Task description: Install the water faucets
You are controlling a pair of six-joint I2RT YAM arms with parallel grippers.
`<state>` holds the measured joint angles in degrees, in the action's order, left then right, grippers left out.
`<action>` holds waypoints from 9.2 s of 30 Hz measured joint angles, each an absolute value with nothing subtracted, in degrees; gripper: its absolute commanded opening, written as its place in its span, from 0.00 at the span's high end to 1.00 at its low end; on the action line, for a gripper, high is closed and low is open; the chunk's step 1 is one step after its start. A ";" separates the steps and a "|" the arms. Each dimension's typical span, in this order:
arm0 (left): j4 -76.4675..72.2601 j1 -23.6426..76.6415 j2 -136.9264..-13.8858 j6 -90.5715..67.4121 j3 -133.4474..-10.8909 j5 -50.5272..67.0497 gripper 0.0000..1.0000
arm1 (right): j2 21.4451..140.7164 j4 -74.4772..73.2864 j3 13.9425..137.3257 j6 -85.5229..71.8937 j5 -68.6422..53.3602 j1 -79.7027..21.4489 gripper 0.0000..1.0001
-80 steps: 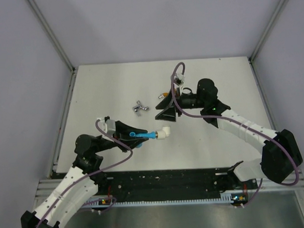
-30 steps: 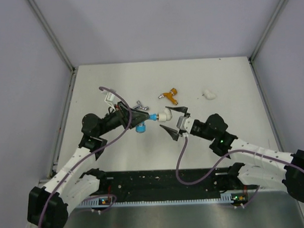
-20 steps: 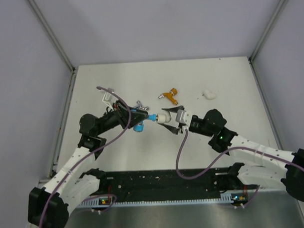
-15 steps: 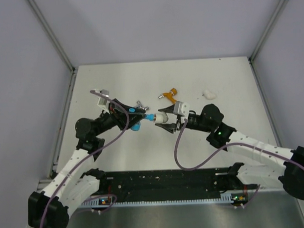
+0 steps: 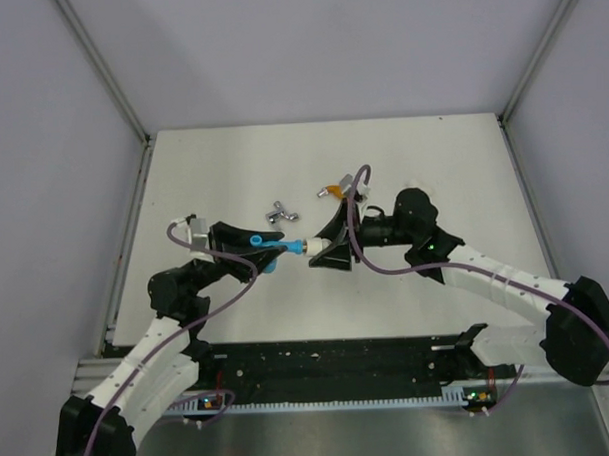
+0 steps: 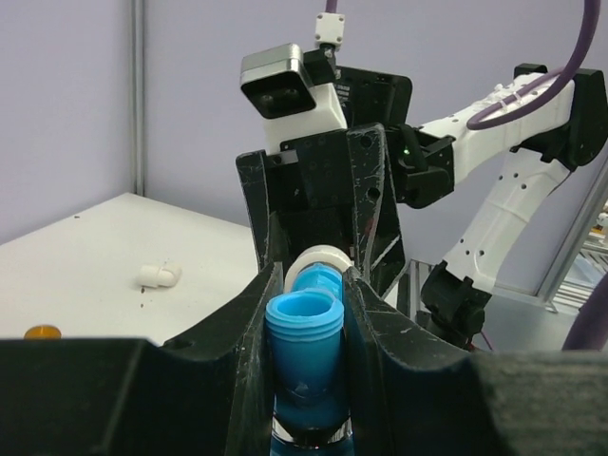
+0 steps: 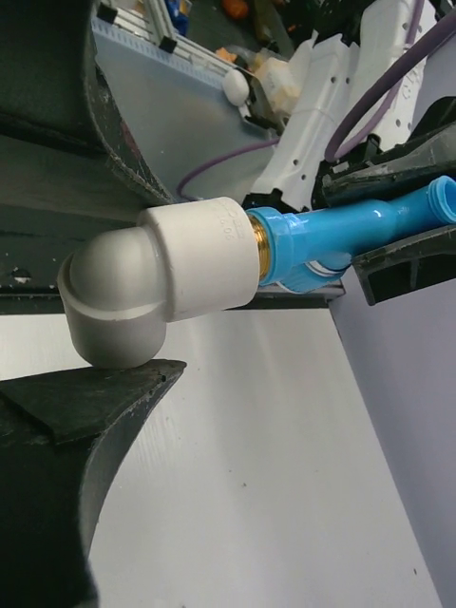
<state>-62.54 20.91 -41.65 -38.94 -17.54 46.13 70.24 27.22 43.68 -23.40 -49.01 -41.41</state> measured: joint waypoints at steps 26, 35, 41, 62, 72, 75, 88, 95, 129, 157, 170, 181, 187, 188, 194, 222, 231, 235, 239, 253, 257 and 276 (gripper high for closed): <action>-27.00 21.85 -42.44 -52.93 -26.22 27.29 1.00 | 57.47 43.62 23.77 13.41 -16.86 -50.26 0.01; -23.44 21.85 -44.91 -56.18 -27.35 27.64 1.00 | 64.23 62.50 18.41 19.77 -14.79 -50.83 0.03; -23.27 21.85 -45.17 -56.93 -28.67 28.38 1.00 | 66.83 66.94 18.87 20.88 -16.40 -50.85 0.09; -22.87 21.85 -46.65 -58.63 -30.81 31.07 1.00 | 71.26 62.98 24.51 21.56 -19.22 -50.89 0.50; -23.20 21.78 -45.45 -52.23 -31.42 32.73 1.00 | 69.14 55.57 27.24 14.61 -20.40 -50.28 0.93; -27.00 21.67 -44.10 -46.61 -31.16 33.85 1.00 | 68.45 49.63 31.27 7.16 -24.80 -48.42 0.93; -56.18 23.57 -40.14 -33.50 -18.85 41.54 1.00 | 69.63 46.17 36.73 -25.04 -46.22 -40.97 0.35; -45.21 24.86 -35.16 -33.32 -18.79 32.86 1.00 | 64.34 45.43 34.96 -18.90 -42.46 -40.86 0.10; -31.42 24.32 -33.01 -34.81 -23.79 38.06 1.00 | 68.42 59.64 28.56 -1.43 -37.67 -46.59 0.97; -36.14 24.84 -31.33 -42.11 -18.59 27.07 1.00 | 57.67 42.92 29.74 5.34 -18.39 -47.57 0.01; -24.75 24.86 -32.08 -49.10 -20.03 17.89 1.00 | 60.47 46.00 27.33 27.07 -11.09 -57.93 0.07; -23.57 24.86 -33.56 -53.34 -21.30 15.27 1.00 | 60.75 44.56 27.24 31.92 -8.43 -59.13 0.09; -24.40 24.86 -37.21 -56.27 -21.34 15.18 1.00 | 59.20 44.36 25.17 34.00 -7.60 -59.16 0.09; -24.40 24.86 -37.65 -56.55 -21.34 15.27 1.00 | 59.18 43.97 25.12 34.39 -7.60 -59.16 0.10; -26.89 24.84 -39.40 -58.52 -21.34 15.81 1.00 | 57.04 40.47 25.04 35.57 -7.60 -59.22 0.10; -39.72 24.84 -45.17 -63.90 -21.45 28.38 1.00 | 65.34 38.89 27.86 37.76 -4.54 -59.37 0.60; -41.63 24.43 -41.43 -57.06 -21.45 30.02 1.00 | 65.39 36.14 31.35 27.35 -11.92 -56.69 1.00; -42.04 24.64 -37.82 -49.80 -21.76 32.91 1.00 | 65.80 36.86 32.71 15.27 -23.99 -53.10 1.00; -45.76 24.82 -35.70 -41.74 -21.91 37.15 1.00 | 68.60 41.17 34.72 -2.17 -37.17 -48.73 1.00; -49.10 24.86 -31.22 -33.82 -18.63 32.56 1.00 | 73.12 42.63 41.15 -28.47 -48.49 -42.28 0.09; -40.60 24.88 -27.27 -34.61 -18.65 24.10 1.00 | 63.64 38.94 36.91 -16.67 -38.68 -42.22 0.01; -20.84 24.91 -33.30 -51.59 -23.68 14.81 1.00 | 62.92 48.73 25.58 29.17 -12.51 -56.93 0.07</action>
<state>-20.84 24.91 -33.30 -51.59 -23.68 14.81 62.92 48.73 25.58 29.17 -12.51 -56.93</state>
